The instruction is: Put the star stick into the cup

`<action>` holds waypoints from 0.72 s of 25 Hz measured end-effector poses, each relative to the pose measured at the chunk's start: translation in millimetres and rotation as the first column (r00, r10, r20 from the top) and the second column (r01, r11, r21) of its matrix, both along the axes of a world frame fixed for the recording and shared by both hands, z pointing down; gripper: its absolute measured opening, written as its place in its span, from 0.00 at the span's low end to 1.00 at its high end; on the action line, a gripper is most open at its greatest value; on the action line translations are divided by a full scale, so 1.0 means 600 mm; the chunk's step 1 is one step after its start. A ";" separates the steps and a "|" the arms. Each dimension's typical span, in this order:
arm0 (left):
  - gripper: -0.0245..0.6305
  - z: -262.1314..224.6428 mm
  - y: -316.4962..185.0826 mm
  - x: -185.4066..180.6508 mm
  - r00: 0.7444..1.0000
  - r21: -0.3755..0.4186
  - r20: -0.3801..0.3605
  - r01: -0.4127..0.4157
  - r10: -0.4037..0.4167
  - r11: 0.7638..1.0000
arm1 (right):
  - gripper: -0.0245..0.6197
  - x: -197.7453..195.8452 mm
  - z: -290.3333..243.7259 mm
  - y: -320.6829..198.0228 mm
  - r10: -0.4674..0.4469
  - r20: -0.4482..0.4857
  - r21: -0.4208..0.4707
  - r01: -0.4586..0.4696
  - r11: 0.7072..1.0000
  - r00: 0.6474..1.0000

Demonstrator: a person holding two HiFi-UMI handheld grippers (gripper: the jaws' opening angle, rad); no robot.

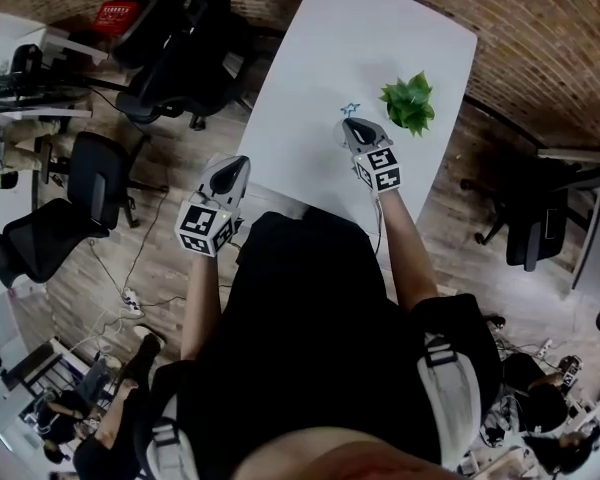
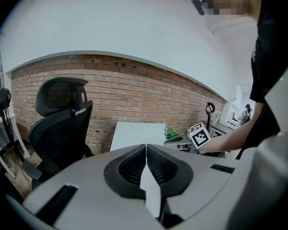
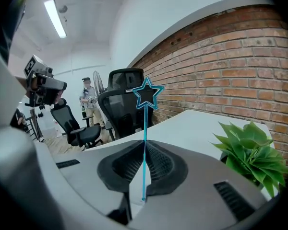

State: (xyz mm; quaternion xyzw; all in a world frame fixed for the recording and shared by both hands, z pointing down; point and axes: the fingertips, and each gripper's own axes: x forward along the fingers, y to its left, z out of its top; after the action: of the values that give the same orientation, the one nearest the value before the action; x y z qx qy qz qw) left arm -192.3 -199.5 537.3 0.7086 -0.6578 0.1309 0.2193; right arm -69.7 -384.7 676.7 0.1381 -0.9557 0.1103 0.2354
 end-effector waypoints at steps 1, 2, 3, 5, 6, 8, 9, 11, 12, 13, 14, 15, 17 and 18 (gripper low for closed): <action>0.07 -0.001 -0.001 -0.001 1.000 0.000 0.001 0.001 -0.001 1.000 | 0.05 -0.001 0.001 -0.001 -0.003 0.002 -0.003 0.003 1.000 1.000; 0.07 -0.001 -0.001 -0.002 1.000 -0.002 0.003 0.002 -0.002 1.000 | 0.05 -0.002 0.001 -0.001 -0.005 0.004 -0.005 0.005 1.000 1.000; 0.07 -0.001 -0.001 -0.002 1.000 -0.003 0.004 0.003 -0.003 1.000 | 0.05 -0.003 0.001 -0.003 -0.005 0.004 -0.005 0.005 1.000 1.000; 0.07 0.000 -0.001 -0.002 1.000 -0.006 0.007 0.004 -0.004 1.000 | 0.06 -0.004 0.003 -0.005 -0.006 0.002 -0.006 0.006 1.000 1.000; 0.07 0.000 -0.001 -0.002 1.000 -0.007 0.007 0.005 -0.005 1.000 | 0.06 -0.004 0.005 -0.005 -0.007 0.001 -0.010 0.007 1.000 1.000; 0.07 0.001 -0.004 0.000 1.000 -0.006 0.007 0.002 -0.002 1.000 | 0.07 -0.005 0.006 -0.005 -0.012 0.004 -0.022 0.012 1.000 1.000; 0.07 0.001 -0.006 0.000 1.000 -0.006 0.007 0.000 0.000 1.000 | 0.09 -0.006 0.007 -0.006 -0.015 0.006 -0.029 0.015 0.999 1.000; 0.07 0.003 -0.008 0.000 1.000 -0.009 0.008 -0.006 0.006 1.000 | 0.13 -0.009 0.010 -0.006 -0.018 0.003 -0.035 0.018 0.999 1.000; 0.07 0.004 -0.008 0.000 1.000 -0.011 0.007 -0.009 0.009 1.000 | 0.14 -0.010 0.011 -0.005 -0.017 -0.001 -0.034 0.017 0.999 1.000; 0.07 0.006 -0.008 0.001 1.000 -0.014 0.005 -0.011 0.012 1.000 | 0.15 -0.010 0.012 -0.005 -0.015 -0.005 -0.032 0.015 0.999 1.000; 0.07 0.008 -0.008 0.003 1.000 -0.016 0.004 -0.015 0.015 1.000 | 0.16 -0.009 0.013 -0.004 -0.013 -0.007 -0.032 0.013 0.999 1.000; 0.07 0.009 -0.008 0.004 1.000 -0.017 0.005 -0.020 0.020 1.000 | 0.17 -0.007 0.013 -0.004 -0.011 -0.008 -0.033 0.011 0.999 1.000; 0.07 0.007 -0.010 0.008 0.999 -0.011 0.011 -0.033 0.033 0.999 | 0.19 -0.002 0.013 -0.006 -0.006 -0.006 -0.040 0.005 0.999 1.000; 0.07 0.003 -0.012 0.010 0.999 -0.006 0.013 -0.041 0.041 0.999 | 0.20 0.002 0.012 -0.008 0.000 -0.006 -0.045 -0.001 0.999 1.000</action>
State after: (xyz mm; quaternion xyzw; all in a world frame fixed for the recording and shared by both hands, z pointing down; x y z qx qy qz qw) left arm -186.2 -206.7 539.4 0.7204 -0.6443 0.1419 0.2140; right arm -68.3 -389.3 684.1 0.1334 -0.9523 0.1314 0.2410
